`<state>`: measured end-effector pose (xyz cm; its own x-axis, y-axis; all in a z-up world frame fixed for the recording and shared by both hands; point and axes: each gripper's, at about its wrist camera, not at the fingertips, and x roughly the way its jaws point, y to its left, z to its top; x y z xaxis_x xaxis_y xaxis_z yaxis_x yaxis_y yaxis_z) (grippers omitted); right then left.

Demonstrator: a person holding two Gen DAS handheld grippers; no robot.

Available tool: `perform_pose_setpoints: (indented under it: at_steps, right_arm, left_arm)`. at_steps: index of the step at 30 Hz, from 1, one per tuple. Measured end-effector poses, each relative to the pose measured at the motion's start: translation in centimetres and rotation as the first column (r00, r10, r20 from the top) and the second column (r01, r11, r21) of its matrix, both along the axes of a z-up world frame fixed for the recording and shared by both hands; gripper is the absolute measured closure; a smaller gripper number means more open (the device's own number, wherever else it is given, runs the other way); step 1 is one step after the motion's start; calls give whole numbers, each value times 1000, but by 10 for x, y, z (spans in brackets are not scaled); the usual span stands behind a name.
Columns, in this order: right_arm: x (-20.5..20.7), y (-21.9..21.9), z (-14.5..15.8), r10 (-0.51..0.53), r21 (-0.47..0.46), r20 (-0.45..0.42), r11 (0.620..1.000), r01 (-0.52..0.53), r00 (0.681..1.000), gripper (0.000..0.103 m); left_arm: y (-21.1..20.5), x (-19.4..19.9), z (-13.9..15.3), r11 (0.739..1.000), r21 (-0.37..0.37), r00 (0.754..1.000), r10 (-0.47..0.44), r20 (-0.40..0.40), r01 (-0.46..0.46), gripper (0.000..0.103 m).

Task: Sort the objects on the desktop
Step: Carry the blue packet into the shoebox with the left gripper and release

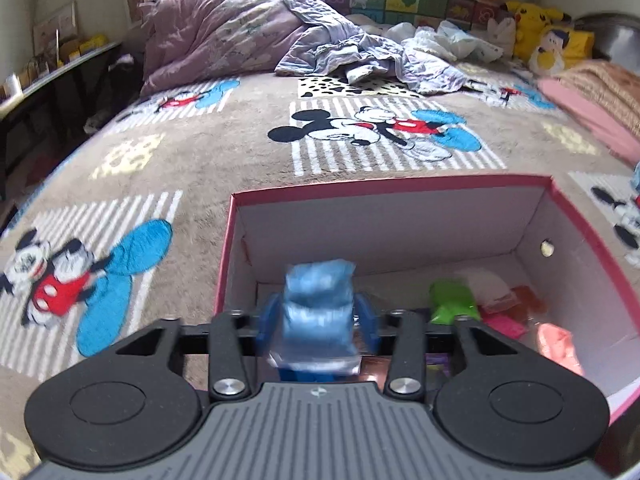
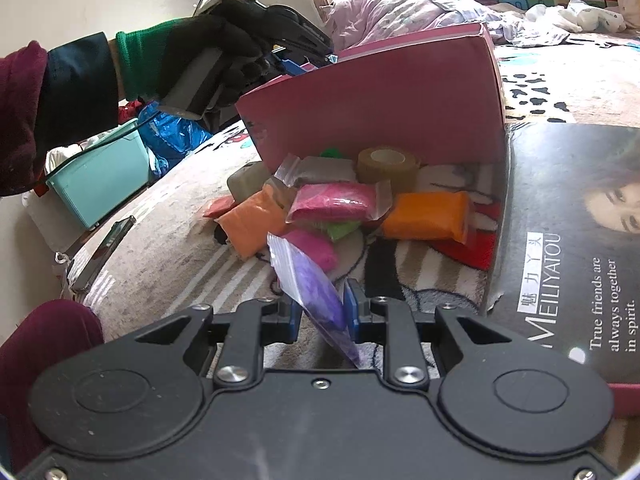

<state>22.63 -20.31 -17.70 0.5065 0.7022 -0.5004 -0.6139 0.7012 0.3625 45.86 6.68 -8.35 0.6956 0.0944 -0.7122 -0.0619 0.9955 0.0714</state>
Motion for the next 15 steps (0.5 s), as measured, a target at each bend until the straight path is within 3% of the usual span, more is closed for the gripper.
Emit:
perform_pose_setpoints:
  at_steps: [15]
  right_arm:
    - [-3,3,0,0,-28,18,1000,0,1000,81]
  left_arm:
    - [12,-33,20,995,-96,997,33,71,-26,48]
